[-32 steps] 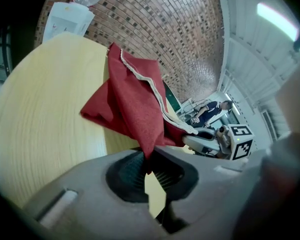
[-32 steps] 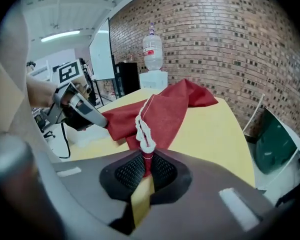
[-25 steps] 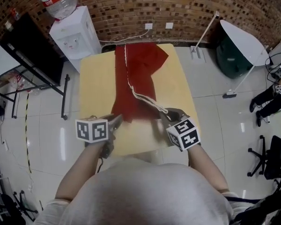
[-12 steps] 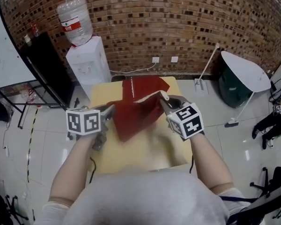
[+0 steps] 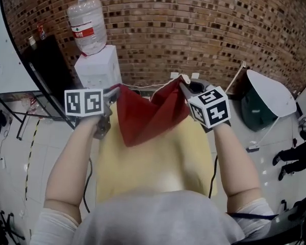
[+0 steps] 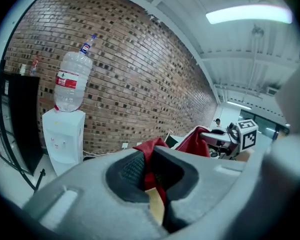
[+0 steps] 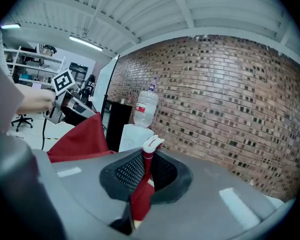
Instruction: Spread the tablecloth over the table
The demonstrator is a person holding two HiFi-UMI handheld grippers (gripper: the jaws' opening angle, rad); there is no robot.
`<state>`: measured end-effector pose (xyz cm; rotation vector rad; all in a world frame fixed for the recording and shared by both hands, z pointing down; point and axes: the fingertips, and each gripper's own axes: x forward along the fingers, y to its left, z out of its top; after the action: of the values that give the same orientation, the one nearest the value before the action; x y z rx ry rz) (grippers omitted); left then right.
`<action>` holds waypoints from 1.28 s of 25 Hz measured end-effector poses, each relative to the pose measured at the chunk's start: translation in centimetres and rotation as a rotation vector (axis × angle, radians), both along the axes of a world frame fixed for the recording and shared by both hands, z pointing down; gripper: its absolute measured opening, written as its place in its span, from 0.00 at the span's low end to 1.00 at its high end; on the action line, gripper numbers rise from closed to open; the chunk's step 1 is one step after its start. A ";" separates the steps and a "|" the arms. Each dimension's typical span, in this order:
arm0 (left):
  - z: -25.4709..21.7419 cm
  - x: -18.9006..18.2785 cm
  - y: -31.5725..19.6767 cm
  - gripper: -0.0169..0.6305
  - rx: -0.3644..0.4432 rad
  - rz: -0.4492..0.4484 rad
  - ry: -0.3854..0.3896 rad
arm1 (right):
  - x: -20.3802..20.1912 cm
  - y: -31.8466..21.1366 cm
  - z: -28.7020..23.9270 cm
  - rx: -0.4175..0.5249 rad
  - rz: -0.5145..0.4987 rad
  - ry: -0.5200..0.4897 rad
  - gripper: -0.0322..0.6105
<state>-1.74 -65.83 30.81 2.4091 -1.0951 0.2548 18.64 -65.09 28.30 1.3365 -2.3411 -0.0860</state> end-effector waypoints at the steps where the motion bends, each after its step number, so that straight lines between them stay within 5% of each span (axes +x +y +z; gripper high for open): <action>1: -0.3 -0.5 -1.5 0.04 0.001 -0.009 0.004 | 0.0 -1.5 -0.4 0.006 0.007 0.006 0.06; 12: 1.2 -6.3 -16.0 0.04 -0.041 -0.170 -0.048 | 5.1 -15.5 4.2 -0.100 0.176 -0.007 0.06; 23: 7.9 -10.1 -21.9 0.04 -0.126 -0.238 -0.121 | 9.7 -21.9 12.5 -0.261 0.332 0.005 0.06; 32: 11.1 -12.2 -23.0 0.04 -0.157 -0.283 -0.130 | 16.9 -22.4 15.7 -0.357 0.585 -0.231 0.06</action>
<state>-13.90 -88.81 41.92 2.0942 -1.4021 0.3901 35.54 -87.51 43.99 1.8398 -1.9078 0.6594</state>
